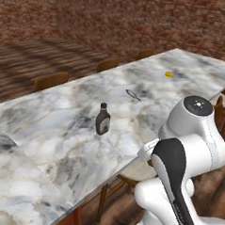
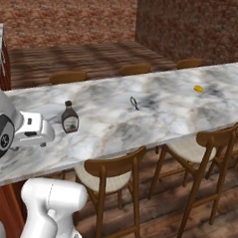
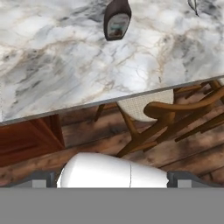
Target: Move the shaker and syrup bottle from the cabinet to the dining counter.
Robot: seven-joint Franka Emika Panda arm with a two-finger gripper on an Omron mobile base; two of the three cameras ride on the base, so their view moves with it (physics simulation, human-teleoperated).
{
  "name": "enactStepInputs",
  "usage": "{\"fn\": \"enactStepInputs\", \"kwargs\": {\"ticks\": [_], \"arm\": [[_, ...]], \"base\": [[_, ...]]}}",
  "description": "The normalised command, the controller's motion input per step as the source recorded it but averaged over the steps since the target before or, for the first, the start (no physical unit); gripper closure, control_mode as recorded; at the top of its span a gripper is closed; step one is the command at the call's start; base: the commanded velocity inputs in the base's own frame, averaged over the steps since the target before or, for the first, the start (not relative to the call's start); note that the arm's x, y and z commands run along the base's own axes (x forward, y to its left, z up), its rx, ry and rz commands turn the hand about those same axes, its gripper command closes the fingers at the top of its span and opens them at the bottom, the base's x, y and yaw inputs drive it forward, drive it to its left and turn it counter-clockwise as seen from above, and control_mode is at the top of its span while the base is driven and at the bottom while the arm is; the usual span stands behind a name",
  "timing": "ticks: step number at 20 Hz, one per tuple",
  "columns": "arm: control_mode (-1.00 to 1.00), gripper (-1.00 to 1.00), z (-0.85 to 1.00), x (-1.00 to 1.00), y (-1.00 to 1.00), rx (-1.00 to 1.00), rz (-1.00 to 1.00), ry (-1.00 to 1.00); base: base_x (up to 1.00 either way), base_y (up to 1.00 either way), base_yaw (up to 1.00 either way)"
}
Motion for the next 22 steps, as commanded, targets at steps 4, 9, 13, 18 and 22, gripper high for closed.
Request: {"fn": "enactStepInputs", "kwargs": {"ticks": [4, 9, 13, 18, 22], "arm": [[-1.0, -1.0, 0.0, 0.0, 0.0, 0.0, 0.0, 0.0], [-1.0, -1.0, 0.0, -0.08, 0.01, 0.0, 0.0, 0.0], [1.0, -1.0, 0.0, 0.0, 0.0, 0.0, 0.0, 0.0], [1.0, -1.0, 0.0, 0.0, 0.0, 0.0, 0.0, 0.0], [1.0, -1.0, 0.0, 0.0, 0.0, 0.0, 0.0, 0.0]], "base": [[0.0, 0.0, 0.0], [0.0, 0.0, 0.0], [-0.56, 0.08, 0.0], [-0.7, 0.18, 0.05], [-0.55, 0.23, 0.51]]}}
